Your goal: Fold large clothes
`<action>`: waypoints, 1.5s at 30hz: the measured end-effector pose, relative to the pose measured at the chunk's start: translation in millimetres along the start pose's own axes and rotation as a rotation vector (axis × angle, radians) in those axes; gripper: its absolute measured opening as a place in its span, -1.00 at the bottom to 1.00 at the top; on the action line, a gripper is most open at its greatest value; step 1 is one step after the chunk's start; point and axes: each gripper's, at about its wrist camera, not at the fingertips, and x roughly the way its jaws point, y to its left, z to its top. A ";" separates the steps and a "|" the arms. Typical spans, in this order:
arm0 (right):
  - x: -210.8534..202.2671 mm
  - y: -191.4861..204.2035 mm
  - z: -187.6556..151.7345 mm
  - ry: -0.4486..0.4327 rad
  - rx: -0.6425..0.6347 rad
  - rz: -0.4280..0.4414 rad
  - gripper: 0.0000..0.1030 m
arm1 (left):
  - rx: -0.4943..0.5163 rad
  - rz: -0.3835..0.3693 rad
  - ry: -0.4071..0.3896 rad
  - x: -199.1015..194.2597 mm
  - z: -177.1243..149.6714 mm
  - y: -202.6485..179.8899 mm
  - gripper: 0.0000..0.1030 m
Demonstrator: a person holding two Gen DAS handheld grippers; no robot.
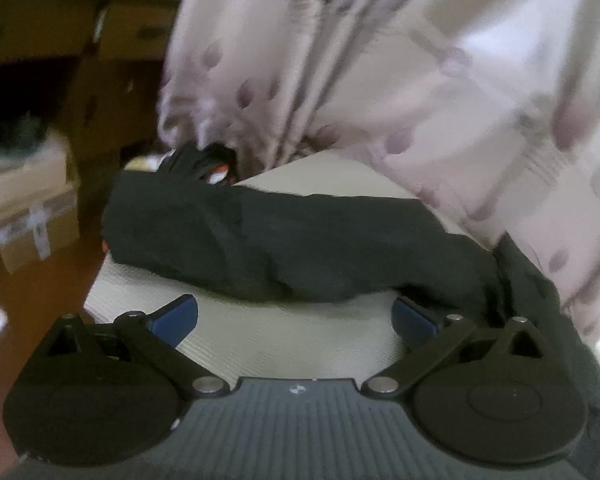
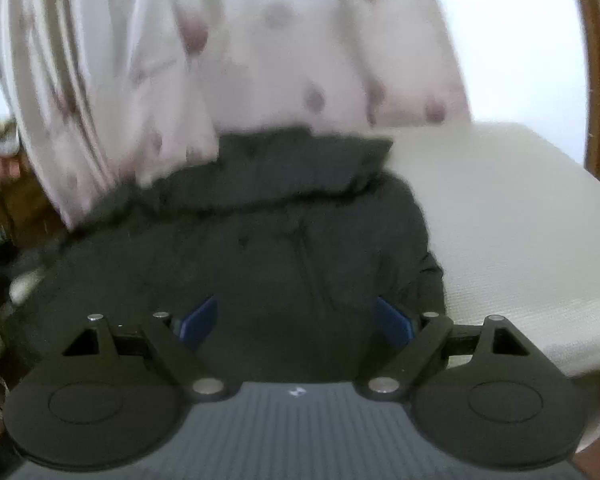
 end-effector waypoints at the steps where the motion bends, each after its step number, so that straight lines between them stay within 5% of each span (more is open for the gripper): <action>1: -6.4 0.8 2.6 -0.029 0.018 0.016 0.68 | -0.040 -0.003 0.032 6.8 5.4 8.0 0.87; 10: 13.2 41.7 28.9 -0.081 0.017 0.198 0.68 | -0.223 0.037 0.075 44.9 29.3 54.2 0.75; 15: 23.0 48.6 25.8 -0.056 0.023 0.226 0.69 | -0.208 0.054 0.059 55.6 36.8 52.2 0.73; 18: 26.6 47.9 22.6 -0.048 0.057 0.236 0.69 | -0.191 0.071 0.049 61.8 38.3 49.4 0.39; 20: 30.3 47.9 20.8 -0.040 0.073 0.242 0.69 | -0.182 0.079 0.044 64.5 38.7 49.0 -0.19; 21: 31.3 47.9 19.5 -0.036 0.080 0.247 0.69 | -0.180 0.063 0.063 68.0 39.9 49.8 -0.67; 22: 32.0 48.0 17.9 -0.033 0.086 0.251 0.69 | -0.186 0.049 0.084 72.4 40.7 51.7 -0.82; 28: 36.1 51.0 13.9 -0.023 0.101 0.260 0.69 | -0.196 0.055 0.016 64.7 46.7 50.3 -0.89; 35: 35.3 46.8 13.8 -0.043 0.136 0.269 0.69 | -0.055 0.029 -0.112 34.1 85.9 -21.6 -0.90; 45: 30.1 29.3 12.0 -0.088 0.203 0.267 0.70 | 0.167 -0.232 -0.155 -1.4 113.4 -199.7 -0.90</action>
